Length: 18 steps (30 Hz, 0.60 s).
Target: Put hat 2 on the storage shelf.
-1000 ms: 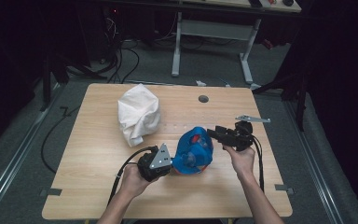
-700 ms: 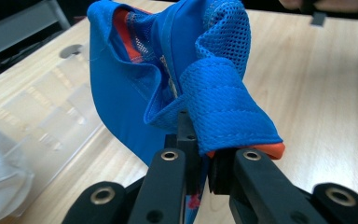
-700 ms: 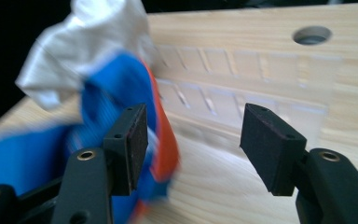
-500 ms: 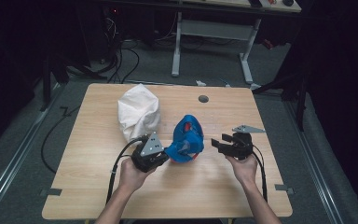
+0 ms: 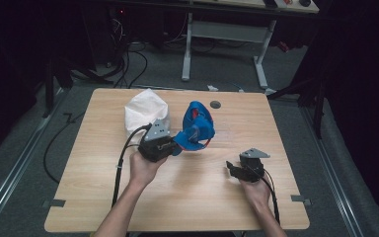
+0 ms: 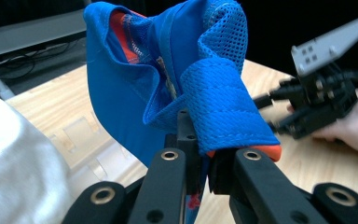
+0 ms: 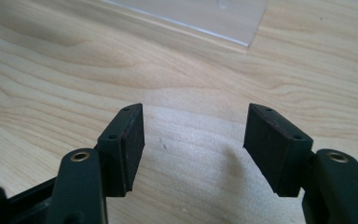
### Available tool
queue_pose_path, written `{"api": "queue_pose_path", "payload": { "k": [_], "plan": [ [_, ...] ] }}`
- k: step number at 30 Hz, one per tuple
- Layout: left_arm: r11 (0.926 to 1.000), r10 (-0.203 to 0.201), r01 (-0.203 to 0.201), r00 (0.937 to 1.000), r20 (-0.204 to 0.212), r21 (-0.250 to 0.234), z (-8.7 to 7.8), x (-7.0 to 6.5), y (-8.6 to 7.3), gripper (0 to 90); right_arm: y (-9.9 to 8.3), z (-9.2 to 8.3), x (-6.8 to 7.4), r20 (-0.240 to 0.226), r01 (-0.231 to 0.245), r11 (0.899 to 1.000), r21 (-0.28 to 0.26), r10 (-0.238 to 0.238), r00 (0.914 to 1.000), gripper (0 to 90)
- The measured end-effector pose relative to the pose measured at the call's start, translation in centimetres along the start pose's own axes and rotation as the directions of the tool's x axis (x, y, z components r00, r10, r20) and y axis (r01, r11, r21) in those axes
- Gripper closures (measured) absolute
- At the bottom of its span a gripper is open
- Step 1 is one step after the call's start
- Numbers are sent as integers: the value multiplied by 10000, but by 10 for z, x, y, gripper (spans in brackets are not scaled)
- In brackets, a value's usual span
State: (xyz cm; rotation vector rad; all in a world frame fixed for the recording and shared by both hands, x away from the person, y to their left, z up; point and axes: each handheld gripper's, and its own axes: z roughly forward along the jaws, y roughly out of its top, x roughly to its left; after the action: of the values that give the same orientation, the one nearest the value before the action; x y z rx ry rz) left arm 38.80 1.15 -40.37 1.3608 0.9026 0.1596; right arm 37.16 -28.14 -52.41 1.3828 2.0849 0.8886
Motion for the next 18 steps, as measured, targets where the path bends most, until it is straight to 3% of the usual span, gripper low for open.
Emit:
{"api": "queue_pose_path", "payload": {
  "k": [4, 12, 18],
  "plan": [
    [9997, -118, 115, 9998, -139, -201, 9, 1, 10, 859, -4, 5, 1, 176, 161, 9998, 113, -163, 9997, 377],
    [9977, -313, 286, 9985, -442, -610, 23, 10, 23, 859, -4, 5, -3, -62, -200, 9996, 187, 202, 9998, 383],
    [9918, -688, 613, 9956, -641, -1119, 36, 21, 30, 859, -4, 5, -3, -23, -176, 9997, 184, 176, 9998, 381]
  ]
}}
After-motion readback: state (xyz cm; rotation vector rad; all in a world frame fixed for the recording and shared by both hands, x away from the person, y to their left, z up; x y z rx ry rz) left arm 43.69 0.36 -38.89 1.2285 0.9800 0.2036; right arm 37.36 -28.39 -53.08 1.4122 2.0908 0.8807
